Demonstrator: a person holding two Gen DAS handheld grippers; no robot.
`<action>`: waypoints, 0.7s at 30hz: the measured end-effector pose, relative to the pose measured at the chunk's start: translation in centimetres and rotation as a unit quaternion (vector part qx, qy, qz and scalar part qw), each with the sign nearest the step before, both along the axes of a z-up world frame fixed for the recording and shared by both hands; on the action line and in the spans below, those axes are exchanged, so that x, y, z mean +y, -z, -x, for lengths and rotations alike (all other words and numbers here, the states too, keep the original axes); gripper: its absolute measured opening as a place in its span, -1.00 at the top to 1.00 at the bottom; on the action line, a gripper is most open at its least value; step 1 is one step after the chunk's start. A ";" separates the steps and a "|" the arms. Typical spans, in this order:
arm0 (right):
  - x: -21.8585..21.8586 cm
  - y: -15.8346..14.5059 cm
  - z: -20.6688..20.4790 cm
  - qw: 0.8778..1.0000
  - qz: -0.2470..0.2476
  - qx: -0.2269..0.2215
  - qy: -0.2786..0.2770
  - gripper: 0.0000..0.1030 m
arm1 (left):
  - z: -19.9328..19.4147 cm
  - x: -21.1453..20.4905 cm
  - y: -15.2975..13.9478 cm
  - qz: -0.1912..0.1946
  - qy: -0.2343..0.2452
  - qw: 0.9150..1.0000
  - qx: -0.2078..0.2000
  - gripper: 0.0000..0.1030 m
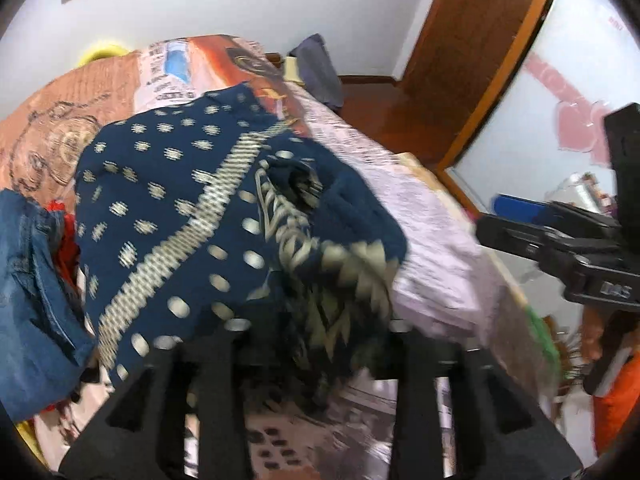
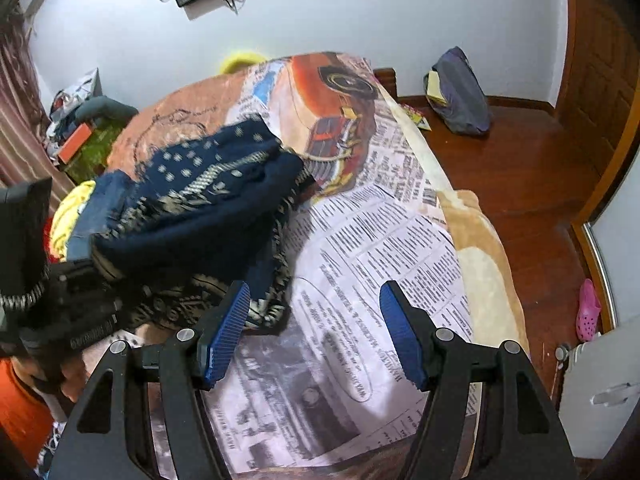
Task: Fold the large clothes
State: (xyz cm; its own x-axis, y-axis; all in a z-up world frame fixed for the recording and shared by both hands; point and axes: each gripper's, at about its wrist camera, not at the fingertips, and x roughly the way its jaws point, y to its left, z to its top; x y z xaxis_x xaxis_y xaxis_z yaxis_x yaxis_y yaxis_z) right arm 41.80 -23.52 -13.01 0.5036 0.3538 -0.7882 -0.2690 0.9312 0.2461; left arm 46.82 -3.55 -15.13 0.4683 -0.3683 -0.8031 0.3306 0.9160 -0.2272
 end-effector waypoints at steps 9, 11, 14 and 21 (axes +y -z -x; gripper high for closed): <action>2.7 -3.4 1.2 0.998 -0.029 -0.049 -0.037 -0.24 | 4.2 2.6 -5.5 -0.022 -0.025 0.997 -0.067 -0.38; 4.0 -3.4 1.0 0.997 -0.033 -0.052 -0.051 -0.24 | 4.4 4.6 -6.5 -0.031 -0.059 0.994 -0.089 -0.52; 6.3 -2.7 0.3 0.996 -0.028 -0.048 -0.069 -0.25 | 3.3 7.6 -6.3 -0.061 -0.117 0.986 -0.102 -0.65; 10.3 2.4 -2.3 0.995 -0.008 0.015 -0.093 -0.25 | 0.6 10.6 -0.2 -0.073 -0.140 0.987 -0.028 -0.66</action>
